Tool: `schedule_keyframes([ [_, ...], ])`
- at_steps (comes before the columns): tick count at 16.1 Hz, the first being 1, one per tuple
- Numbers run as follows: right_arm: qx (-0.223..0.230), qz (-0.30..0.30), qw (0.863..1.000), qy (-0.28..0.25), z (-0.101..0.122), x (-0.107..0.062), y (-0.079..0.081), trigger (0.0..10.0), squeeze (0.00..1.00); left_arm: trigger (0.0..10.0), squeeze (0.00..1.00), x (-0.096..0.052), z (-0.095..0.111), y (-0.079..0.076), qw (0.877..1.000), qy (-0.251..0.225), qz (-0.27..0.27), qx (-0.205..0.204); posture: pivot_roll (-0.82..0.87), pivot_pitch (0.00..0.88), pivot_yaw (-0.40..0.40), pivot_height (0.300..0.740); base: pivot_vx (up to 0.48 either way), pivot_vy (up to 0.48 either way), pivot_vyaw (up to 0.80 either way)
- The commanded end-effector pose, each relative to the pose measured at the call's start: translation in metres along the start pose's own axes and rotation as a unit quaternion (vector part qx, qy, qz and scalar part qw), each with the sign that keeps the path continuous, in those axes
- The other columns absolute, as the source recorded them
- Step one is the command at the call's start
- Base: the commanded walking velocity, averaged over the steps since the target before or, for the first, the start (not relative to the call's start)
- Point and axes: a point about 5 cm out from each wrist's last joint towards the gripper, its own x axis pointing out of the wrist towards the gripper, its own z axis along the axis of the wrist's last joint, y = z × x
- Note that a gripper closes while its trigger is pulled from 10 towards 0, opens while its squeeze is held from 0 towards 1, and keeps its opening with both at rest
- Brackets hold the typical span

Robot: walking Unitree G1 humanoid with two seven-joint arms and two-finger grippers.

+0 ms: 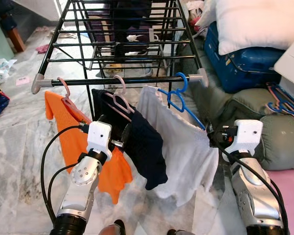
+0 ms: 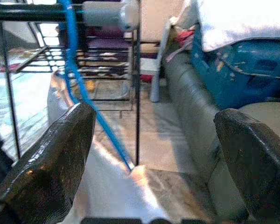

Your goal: Hang hanger

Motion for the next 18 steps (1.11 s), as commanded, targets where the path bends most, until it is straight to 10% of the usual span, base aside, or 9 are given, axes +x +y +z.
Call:
schedule_keyframes([
  [1, 0.001, 0.019, 1.000, 0.003, 0.002, 0.004, 0.001, 10.0, 0.00, 10.0, 0.00, 0.000, 0.000, 0.002, 1.000, 0.001, -0.007, 0.006, -0.04, 0.132, 0.019, 0.740, 0.000, 0.000, 0.00],
  [18, 0.001, 0.028, 1.000, 0.012, -0.003, -0.006, 0.009, 10.0, 0.00, 10.0, 0.00, -0.005, -0.003, 0.001, 1.000, 0.009, -0.010, 0.004, -0.05, 0.157, 0.033, 0.740, 0.150, 0.000, 0.00],
])
